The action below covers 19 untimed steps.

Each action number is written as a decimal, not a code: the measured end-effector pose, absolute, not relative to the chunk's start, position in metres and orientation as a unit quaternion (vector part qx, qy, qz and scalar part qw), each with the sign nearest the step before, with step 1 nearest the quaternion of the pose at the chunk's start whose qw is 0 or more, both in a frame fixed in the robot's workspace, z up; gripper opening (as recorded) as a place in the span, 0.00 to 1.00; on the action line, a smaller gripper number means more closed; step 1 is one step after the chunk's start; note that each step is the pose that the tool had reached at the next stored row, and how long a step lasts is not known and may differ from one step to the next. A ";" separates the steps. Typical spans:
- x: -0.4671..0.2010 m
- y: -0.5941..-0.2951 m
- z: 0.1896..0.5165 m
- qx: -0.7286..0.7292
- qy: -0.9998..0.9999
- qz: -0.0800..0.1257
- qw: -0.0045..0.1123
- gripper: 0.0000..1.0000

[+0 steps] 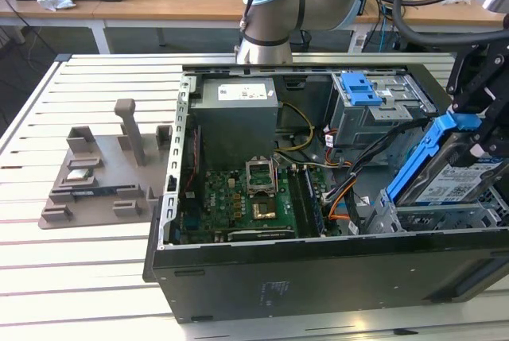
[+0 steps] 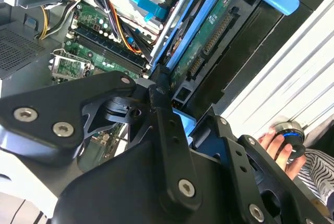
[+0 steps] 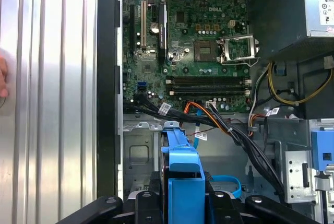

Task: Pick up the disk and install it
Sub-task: 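Insert the disk into the insertion slot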

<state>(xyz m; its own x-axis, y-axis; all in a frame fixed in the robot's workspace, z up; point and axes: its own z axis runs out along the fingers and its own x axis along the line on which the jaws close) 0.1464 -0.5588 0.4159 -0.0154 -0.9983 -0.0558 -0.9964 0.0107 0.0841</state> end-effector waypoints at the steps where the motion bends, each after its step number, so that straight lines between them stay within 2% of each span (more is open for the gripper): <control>1: 0.146 -0.559 0.416 0.702 -0.711 -0.049 0.010 0.37; 2: 0.146 -0.559 0.416 0.702 -0.711 -0.050 0.010 0.38; 3: 0.146 -0.559 0.416 0.702 -0.711 -0.050 0.010 0.44; 15: 0.146 -0.558 0.416 0.702 -0.711 -0.050 0.009 0.44; 16: 0.146 -0.558 0.415 0.702 -0.711 -0.051 0.009 0.36; 17: 0.146 -0.558 0.414 0.702 -0.711 -0.052 0.008 0.36; 18: 0.146 -0.558 0.411 0.702 -0.711 -0.053 0.007 0.24; 19: 0.146 -0.558 0.410 0.702 -0.710 -0.053 0.007 0.18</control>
<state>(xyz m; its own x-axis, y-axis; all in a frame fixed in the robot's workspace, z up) 0.1464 -0.5584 0.4098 -0.0147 -0.9978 -0.0654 -0.9963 0.0091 0.0849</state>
